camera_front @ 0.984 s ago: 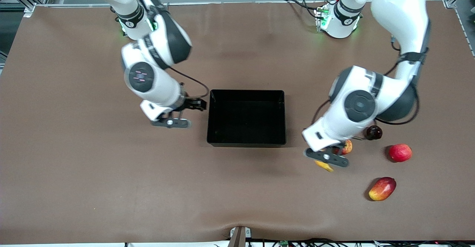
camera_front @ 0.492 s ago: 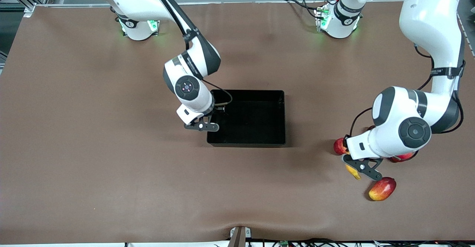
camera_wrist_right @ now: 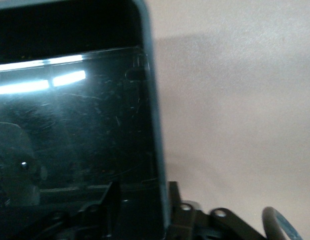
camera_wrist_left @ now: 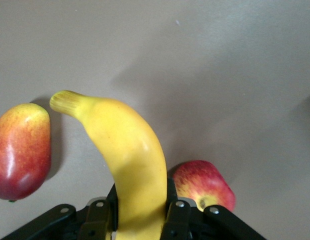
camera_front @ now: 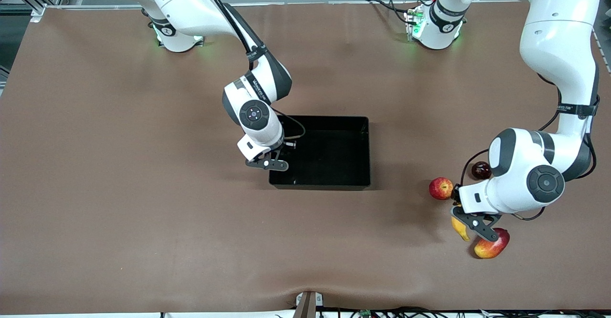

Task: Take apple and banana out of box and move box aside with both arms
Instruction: 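Lower the banana by the fruits while the right gripper drags the box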

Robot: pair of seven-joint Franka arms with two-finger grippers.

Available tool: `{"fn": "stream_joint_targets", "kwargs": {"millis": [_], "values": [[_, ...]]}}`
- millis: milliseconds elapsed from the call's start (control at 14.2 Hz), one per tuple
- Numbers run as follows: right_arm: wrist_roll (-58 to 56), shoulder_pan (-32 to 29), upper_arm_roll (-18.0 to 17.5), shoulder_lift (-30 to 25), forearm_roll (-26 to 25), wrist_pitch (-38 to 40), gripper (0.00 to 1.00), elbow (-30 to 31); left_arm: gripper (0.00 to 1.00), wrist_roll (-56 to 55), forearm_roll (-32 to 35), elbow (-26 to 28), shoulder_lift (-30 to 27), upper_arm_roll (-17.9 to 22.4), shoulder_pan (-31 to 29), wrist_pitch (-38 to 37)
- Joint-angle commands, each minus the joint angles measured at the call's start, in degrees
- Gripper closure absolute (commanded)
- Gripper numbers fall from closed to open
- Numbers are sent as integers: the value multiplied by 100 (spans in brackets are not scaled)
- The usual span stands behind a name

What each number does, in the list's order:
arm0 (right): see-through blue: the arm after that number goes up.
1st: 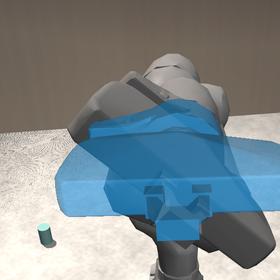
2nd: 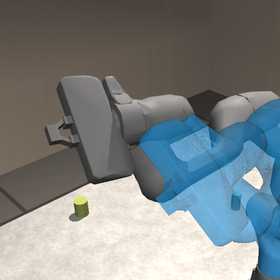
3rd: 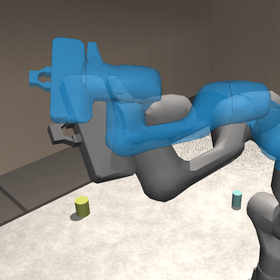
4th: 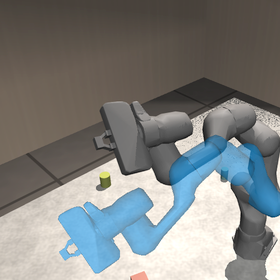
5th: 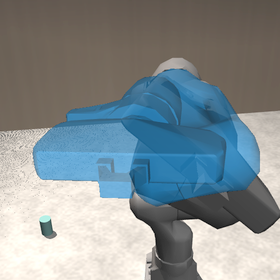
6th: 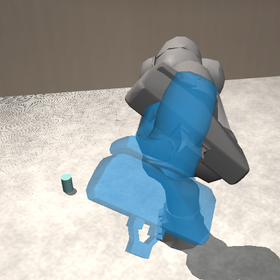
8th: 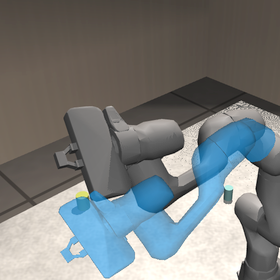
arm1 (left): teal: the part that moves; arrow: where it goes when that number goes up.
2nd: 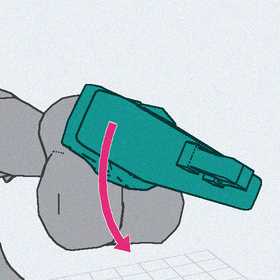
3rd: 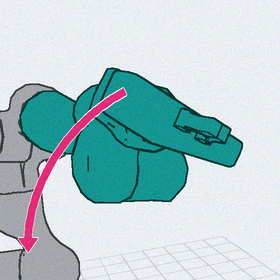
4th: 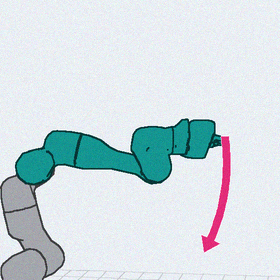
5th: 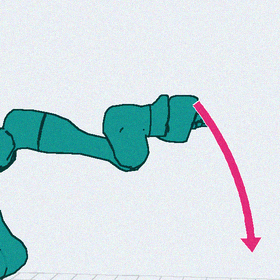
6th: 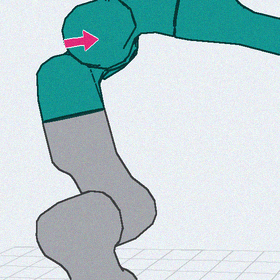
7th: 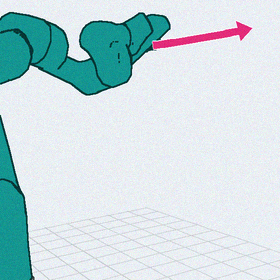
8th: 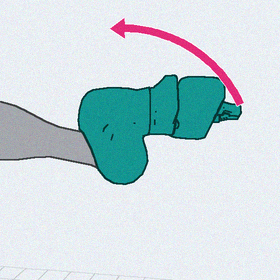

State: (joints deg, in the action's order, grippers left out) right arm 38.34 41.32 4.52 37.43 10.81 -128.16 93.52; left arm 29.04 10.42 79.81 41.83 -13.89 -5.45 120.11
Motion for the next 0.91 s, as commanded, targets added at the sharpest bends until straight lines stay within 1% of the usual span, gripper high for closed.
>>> {"fn": "stream_joint_targets", "kwargs": {"millis": [0, 141, 281, 422, 633, 844], "values": [[148, -1, 40, -60, -167, 63, 100, -36, 100, 443, -66, -45, 202, -17, -166, 258], [104, -63, 49, -113, -167, 185, 100, -36, 100, 620, -66, -36, 369, -9, -254, 513], [16, -255, 66, -358, -167, 562, 100, -97, 100, 621, -66, -36, 527, -17, -281, 697], [-334, -615, 67, -683, -124, 1063, 100, -158, 100, 621, -57, -27, 633, -9, -281, 856], [-652, -1064, 58, -1061, -71, 1959, 100, -430, 100, 621, -57, -1, 730, -9, -350, 1049], [-967, -1468, 93, -1457, -167, 2697, 100, -405, 100, 612, -48, 43, 792, -9, -483, 1085]]}}
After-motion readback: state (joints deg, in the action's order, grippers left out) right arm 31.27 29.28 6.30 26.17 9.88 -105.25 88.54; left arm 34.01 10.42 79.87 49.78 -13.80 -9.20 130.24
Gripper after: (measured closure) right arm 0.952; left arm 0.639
